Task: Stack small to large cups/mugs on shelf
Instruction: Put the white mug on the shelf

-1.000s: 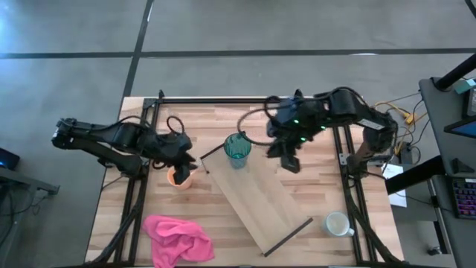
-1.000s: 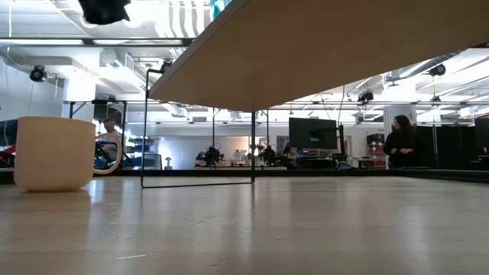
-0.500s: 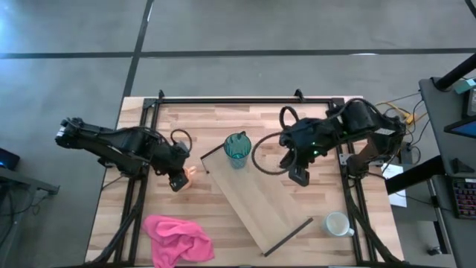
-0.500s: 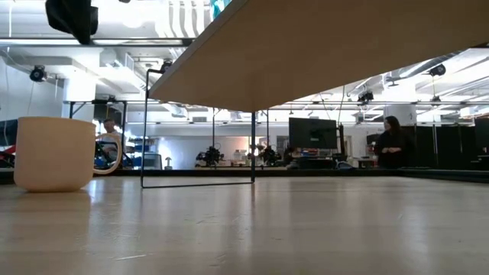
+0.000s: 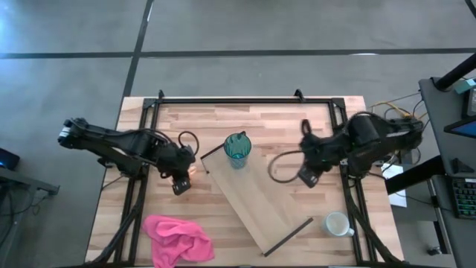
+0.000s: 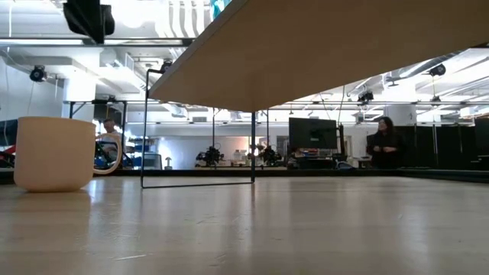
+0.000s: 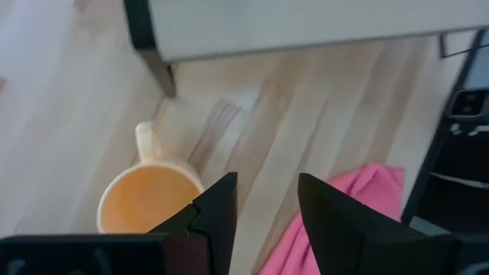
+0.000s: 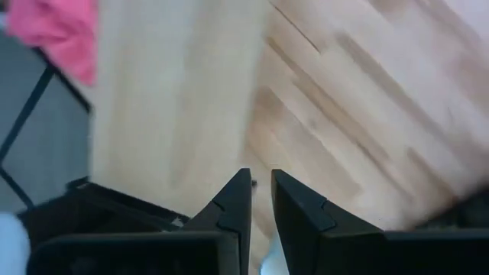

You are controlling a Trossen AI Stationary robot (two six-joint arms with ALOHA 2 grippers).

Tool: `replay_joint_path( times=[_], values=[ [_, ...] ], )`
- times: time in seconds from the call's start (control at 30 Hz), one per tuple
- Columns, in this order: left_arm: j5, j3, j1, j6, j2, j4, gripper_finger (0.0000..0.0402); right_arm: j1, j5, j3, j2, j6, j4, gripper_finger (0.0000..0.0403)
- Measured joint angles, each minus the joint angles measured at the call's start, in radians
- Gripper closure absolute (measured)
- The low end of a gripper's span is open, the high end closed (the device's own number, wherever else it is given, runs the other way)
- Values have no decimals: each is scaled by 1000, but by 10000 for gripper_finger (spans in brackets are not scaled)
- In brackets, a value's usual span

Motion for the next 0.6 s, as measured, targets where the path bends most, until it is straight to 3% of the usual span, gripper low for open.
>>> replay_joint_path(
  times=[0.2,0.27,0.4,0.5,0.6],
  values=[
    [-26,0,0,69,-23,50,277,157,-60,-284,-159,445,9,355],
    [-56,0,0,76,-24,58,277,215,-94,-367,-180,521,30,355],
    [-69,0,1,81,-24,53,277,304,-180,-477,-188,508,163,355],
    [-70,0,1,128,-24,53,277,353,-185,-523,-176,437,280,355],
    [-80,0,1,149,-23,53,277,382,-186,-545,-155,437,274,355]
  ],
)
